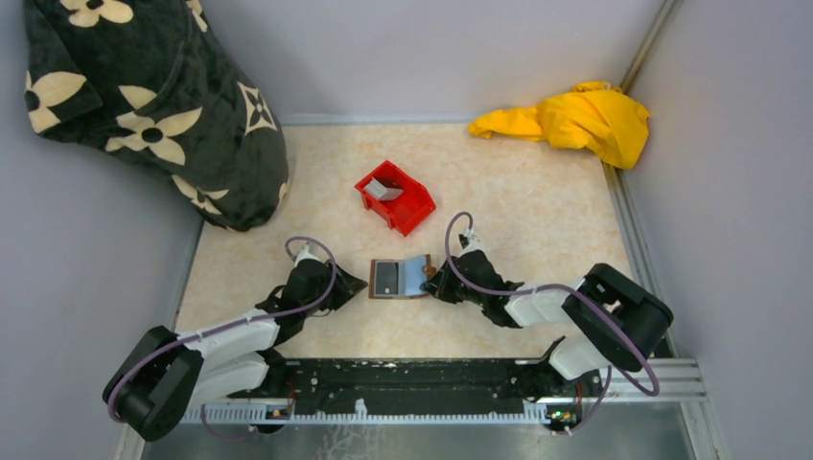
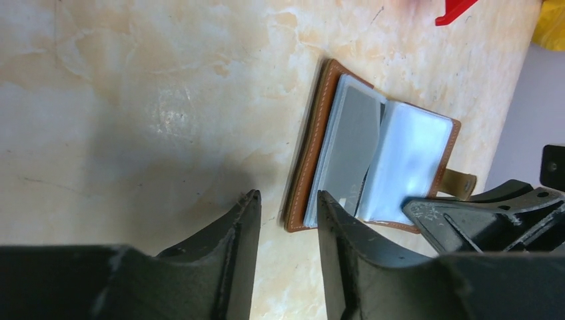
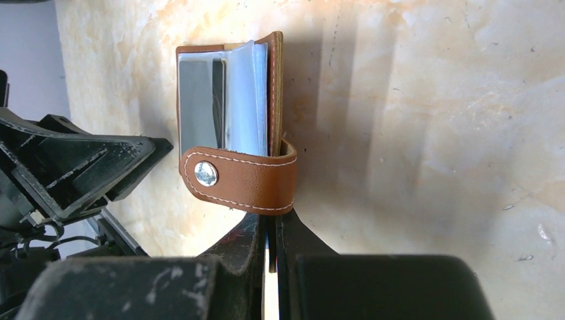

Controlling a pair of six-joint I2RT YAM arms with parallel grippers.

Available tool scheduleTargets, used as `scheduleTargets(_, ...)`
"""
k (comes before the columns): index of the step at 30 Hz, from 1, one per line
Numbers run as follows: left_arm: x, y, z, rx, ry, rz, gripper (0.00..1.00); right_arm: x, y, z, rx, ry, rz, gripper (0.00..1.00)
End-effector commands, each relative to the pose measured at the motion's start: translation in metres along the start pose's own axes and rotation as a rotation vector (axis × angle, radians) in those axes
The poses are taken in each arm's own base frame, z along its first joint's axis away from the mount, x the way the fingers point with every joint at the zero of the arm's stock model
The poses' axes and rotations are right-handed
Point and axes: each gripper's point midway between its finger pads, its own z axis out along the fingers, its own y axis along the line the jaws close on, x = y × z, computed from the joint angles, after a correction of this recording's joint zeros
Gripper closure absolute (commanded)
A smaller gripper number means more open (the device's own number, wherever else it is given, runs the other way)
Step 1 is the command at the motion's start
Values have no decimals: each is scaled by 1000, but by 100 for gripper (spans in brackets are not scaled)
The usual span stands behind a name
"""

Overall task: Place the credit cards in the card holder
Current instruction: Close the card holder at the center of the board.

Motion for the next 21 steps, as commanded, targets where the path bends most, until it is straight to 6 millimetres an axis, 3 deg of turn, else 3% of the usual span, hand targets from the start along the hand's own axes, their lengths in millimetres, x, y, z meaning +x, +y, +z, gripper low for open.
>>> scheduleTargets(1, 11, 26, 0, -70, 23, 30, 54, -7, 13, 1, -14, -4, -18, 100)
scheduleTargets(5, 17, 27, 5, -73, 58, 42, 55, -5, 12, 0, -17, 14, 2, 100)
scheduleTargets(16, 16, 56, 4, -233, 72, 130, 94, -8, 11, -6, -18, 23, 24, 100)
scheduleTargets(21, 25, 60, 6, -236, 125, 188, 100, -8, 12, -5, -25, 34, 31, 100)
